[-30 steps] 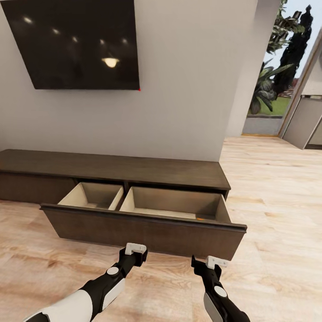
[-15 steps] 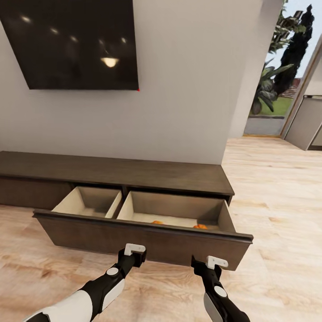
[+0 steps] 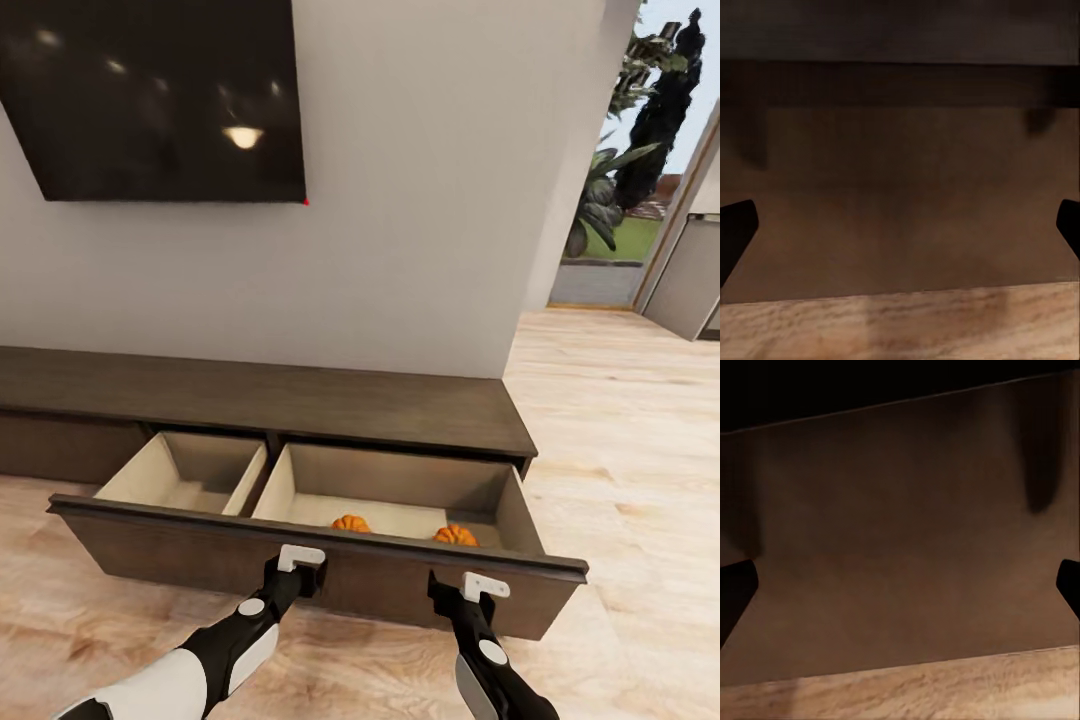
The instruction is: Place each of the two pumpkins and all three candles from the living room inside a cabinet in the living room (use any cabinet), then make sure every cabinet is closed, and position the cauldron so it is next to a table in the living room.
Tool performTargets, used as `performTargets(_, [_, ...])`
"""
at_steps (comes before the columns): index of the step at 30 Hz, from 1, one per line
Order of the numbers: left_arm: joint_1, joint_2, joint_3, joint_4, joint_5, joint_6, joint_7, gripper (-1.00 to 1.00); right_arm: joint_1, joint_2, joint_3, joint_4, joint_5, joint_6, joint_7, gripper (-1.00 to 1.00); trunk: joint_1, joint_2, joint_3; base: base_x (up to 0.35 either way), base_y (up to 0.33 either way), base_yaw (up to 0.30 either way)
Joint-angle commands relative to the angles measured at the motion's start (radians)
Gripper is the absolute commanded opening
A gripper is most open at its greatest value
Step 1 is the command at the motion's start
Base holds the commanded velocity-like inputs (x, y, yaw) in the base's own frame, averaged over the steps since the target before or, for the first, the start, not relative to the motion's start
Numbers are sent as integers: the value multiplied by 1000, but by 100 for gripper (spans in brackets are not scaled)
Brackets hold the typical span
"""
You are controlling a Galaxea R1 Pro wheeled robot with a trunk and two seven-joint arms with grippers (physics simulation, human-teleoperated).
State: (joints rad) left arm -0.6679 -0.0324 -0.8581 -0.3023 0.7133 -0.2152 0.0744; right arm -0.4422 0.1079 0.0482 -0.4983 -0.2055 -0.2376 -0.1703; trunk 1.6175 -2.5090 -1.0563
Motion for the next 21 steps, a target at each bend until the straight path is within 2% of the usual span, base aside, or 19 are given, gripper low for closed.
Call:
performTargets(1, [-1, 0, -9, 0, 5, -4, 7, 100, -1, -1, 4, 0, -8, -5, -3, 100, 0, 0, -1, 208, 0, 0])
performTargets(14, [-1, 0, -9, 0, 5, -4, 7, 100, -1, -1, 4, 0, -8, -5, -3, 100, 0, 0, -1, 194, 0, 0])
performTargets(21, [-1, 0, -9, 0, 5, -4, 7, 100, -1, -1, 4, 0, -8, -5, -3, 100, 0, 0, -1, 307, 0, 0])
